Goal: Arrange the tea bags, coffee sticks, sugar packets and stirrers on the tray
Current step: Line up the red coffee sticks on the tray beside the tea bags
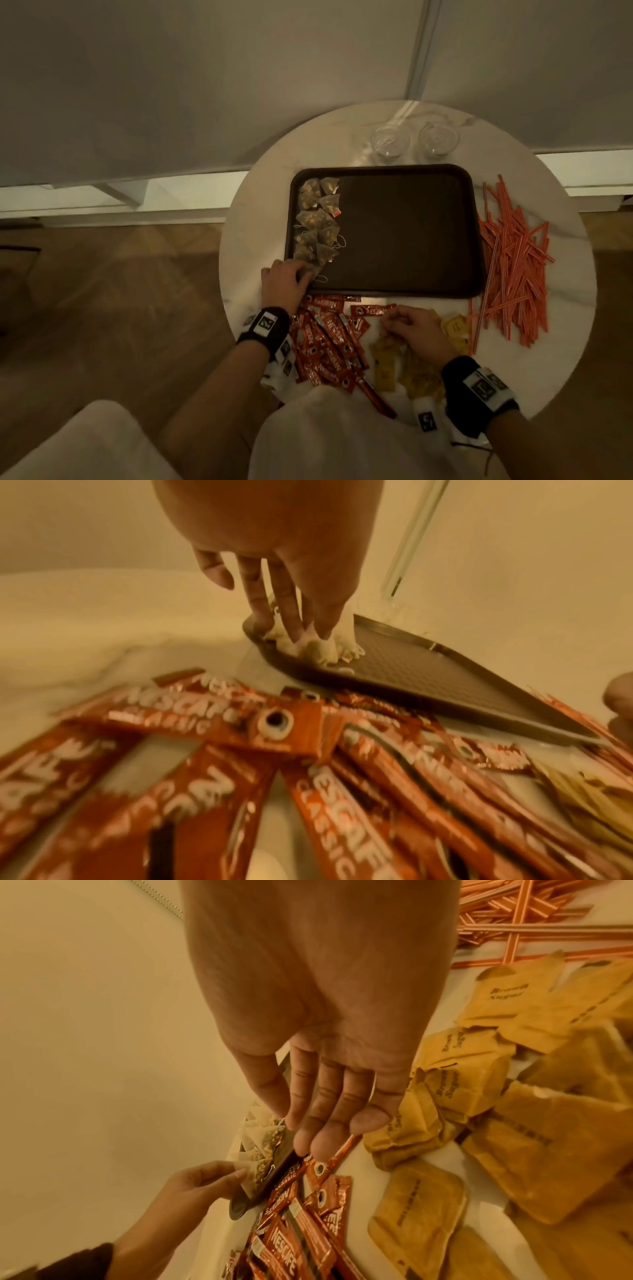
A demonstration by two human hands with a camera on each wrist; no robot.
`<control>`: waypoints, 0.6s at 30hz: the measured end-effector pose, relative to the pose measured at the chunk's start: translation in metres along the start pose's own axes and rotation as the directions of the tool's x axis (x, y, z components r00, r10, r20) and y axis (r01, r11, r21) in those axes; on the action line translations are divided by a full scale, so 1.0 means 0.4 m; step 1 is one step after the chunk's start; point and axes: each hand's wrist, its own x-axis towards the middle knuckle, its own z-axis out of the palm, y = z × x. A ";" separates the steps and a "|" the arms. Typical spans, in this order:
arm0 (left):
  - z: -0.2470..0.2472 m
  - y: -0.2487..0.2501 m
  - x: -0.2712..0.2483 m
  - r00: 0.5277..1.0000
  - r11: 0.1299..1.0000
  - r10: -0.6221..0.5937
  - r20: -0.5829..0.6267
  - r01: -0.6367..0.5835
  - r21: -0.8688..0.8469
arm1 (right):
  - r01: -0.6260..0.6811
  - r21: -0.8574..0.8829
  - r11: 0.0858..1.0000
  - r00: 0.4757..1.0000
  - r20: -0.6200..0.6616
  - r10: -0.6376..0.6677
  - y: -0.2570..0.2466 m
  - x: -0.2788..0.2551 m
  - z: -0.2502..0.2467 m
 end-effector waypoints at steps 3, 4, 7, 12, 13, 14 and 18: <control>-0.020 -0.012 -0.007 0.999 0.999 -0.015 -0.032 0.014 -0.045 | -0.031 -0.045 0.999 0.999 0.007 0.032 0.011 -0.004 0.000; -0.027 -0.022 -0.018 0.999 0.997 -0.025 -0.043 0.022 -0.071 | -0.040 -0.074 0.996 0.999 0.013 0.041 0.020 -0.006 -0.001; -0.046 -0.070 -0.071 0.992 0.967 -0.079 -0.097 0.053 -0.250 | -0.021 -0.220 0.975 1.000 0.015 0.025 0.040 -0.017 0.005; -0.052 -0.128 -0.200 0.967 0.818 -0.254 0.020 0.226 -0.529 | -0.013 -0.449 0.893 0.999 0.026 0.027 0.041 -0.028 0.044; -0.044 -0.136 -0.225 0.960 0.788 -0.275 0.058 0.260 -0.558 | -0.021 -0.459 0.888 0.999 0.028 0.038 0.039 -0.028 0.058; -0.038 -0.138 -0.250 0.952 0.761 -0.292 0.094 0.291 -0.580 | -0.042 -0.467 0.883 0.997 0.034 0.066 0.032 -0.029 0.075; -0.013 -0.119 -0.315 0.945 0.734 -0.287 0.157 0.322 -0.597 | -0.067 -0.518 0.853 0.993 0.050 0.108 0.022 0.000 0.140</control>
